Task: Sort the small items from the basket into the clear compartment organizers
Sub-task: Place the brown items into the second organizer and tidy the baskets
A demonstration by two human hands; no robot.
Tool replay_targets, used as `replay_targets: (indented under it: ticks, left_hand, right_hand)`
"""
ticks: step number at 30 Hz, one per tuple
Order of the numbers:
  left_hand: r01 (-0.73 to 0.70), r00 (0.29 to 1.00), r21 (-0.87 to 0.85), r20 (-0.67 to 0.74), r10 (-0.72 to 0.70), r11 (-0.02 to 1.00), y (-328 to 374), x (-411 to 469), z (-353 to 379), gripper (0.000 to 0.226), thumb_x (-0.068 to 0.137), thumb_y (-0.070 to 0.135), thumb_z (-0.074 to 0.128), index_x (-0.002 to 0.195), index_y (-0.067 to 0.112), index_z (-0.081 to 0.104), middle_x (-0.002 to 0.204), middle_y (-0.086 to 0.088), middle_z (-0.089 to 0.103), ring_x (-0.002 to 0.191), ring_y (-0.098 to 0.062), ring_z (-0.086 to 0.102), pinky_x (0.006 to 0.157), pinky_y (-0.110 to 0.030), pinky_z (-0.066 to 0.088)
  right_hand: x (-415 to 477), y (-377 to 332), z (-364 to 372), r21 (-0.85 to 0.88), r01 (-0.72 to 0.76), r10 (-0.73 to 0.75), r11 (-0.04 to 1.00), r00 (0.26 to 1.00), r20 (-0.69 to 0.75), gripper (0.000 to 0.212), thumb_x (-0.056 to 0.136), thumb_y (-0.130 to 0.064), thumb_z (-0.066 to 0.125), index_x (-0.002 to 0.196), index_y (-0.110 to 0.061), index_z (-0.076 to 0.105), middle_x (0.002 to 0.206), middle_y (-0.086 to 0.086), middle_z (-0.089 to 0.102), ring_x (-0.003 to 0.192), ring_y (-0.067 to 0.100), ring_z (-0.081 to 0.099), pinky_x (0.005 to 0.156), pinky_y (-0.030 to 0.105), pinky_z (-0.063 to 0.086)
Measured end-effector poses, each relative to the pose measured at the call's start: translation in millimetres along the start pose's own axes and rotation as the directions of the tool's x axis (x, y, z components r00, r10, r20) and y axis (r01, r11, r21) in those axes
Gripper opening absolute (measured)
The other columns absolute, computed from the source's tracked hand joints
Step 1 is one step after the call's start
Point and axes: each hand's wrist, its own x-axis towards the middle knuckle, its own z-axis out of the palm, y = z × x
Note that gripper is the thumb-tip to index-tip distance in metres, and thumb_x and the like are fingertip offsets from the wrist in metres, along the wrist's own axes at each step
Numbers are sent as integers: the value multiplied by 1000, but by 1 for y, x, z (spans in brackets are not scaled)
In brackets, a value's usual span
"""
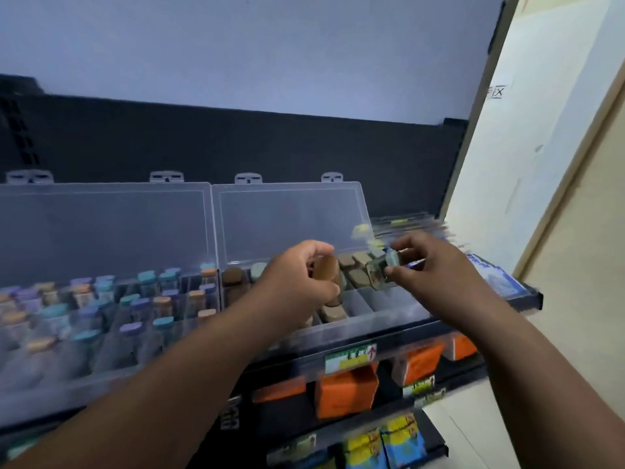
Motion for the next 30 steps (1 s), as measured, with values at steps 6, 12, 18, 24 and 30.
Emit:
replay_targets:
  ticks: [6,12,18,24,30]
  left_hand:
    - [93,992,293,-108,-64,951,4,27,33,46,78,19,71,118,28,51,113,3,51,96,-14,54,76,-29,50]
    - [107,994,453,-77,-80,885,-2,45,53,48,75,26,77,119,25,57,118,3,57,109,-16,51,92,-37,49]
    - [110,994,693,-61,-95,712,-10,57,67,45,80,38,70,121,29,56,115,2,54,113,-22,41,93,-43,43]
    - [133,986,761,-39,-160,635,-19,62,71,41,81,50,64,115,28,59,111,0,52,110,-23,40,91,-42,41]
    - [120,984,829,-28,-175,546,-23,64,70,41,84,53,58,114,27,58,113,-1,48,112,-24,36,87,-41,34]
  right_hand:
    - [30,32,10,-134,86,-69,987,990,124,31,83,-28,71,112,-20,61,100,-3,59,88,16,54,75,26,40]
    - [40,49,25,-195,106,-61,975,973,224,33,84,-32,69,113,-21,60,107,4,61,95,23,57,76,28,42]
    - [46,56,37,-210,120,-53,970,952,301,34,85,-38,68,111,-18,60,106,4,58,100,23,56,74,26,37]
    - [45,61,48,-246,173,-71,954,925,374,29,84,-41,67,101,-19,60,103,2,46,99,24,55,76,28,40]
    - [46,55,42,-264,188,-70,946,913,401,36,91,-45,57,111,-16,61,116,6,48,102,23,54,83,31,44]
